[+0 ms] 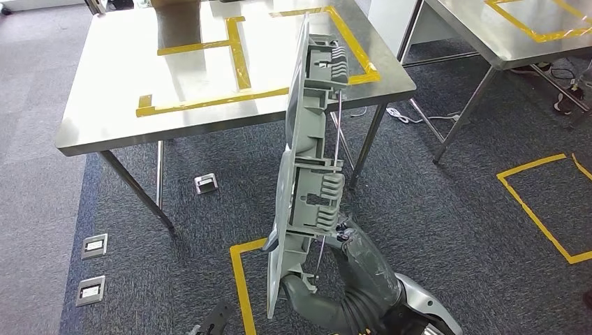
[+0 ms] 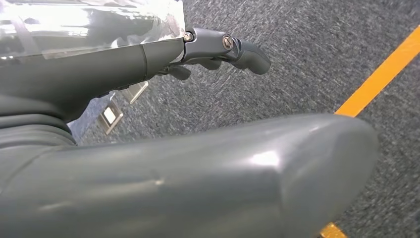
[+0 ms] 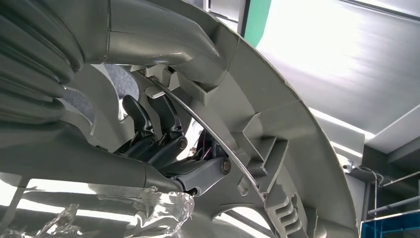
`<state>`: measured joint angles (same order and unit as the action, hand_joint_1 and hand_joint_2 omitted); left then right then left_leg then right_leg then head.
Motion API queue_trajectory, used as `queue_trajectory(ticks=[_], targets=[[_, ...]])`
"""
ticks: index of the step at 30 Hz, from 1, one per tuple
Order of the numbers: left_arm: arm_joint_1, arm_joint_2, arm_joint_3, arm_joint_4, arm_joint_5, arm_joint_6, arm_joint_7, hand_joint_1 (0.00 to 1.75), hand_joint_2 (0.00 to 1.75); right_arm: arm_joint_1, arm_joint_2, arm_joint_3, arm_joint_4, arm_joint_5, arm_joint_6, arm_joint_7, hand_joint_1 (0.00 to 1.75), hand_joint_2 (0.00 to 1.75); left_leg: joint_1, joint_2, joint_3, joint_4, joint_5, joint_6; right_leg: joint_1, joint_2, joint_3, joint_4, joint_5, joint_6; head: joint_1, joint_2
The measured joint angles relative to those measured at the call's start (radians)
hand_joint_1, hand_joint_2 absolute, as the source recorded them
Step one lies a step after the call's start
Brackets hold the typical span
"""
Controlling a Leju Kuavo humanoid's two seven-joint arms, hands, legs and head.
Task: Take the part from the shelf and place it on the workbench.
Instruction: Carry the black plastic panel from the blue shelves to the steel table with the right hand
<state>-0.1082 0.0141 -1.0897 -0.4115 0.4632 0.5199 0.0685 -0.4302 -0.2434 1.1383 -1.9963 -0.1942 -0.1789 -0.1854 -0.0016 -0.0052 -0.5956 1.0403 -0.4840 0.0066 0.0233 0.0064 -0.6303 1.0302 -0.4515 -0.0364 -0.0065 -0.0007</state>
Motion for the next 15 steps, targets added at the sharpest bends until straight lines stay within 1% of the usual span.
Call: queue_trajectory(ticks=[15], targets=[[-0.02, 0.001, -0.03, 0.007, -0.011, -0.015, 0.019, 0.0, 1.75, -0.013, 0.0, -0.001, 0.0, 0.012, 0.0, 0.004, 1.75, 1.75, 0.0, 0.0, 0.0, 0.0, 0.0, 0.0, 0.0, 0.0, 0.0, 0.0, 0.0, 0.0, 0.0, 0.0]])
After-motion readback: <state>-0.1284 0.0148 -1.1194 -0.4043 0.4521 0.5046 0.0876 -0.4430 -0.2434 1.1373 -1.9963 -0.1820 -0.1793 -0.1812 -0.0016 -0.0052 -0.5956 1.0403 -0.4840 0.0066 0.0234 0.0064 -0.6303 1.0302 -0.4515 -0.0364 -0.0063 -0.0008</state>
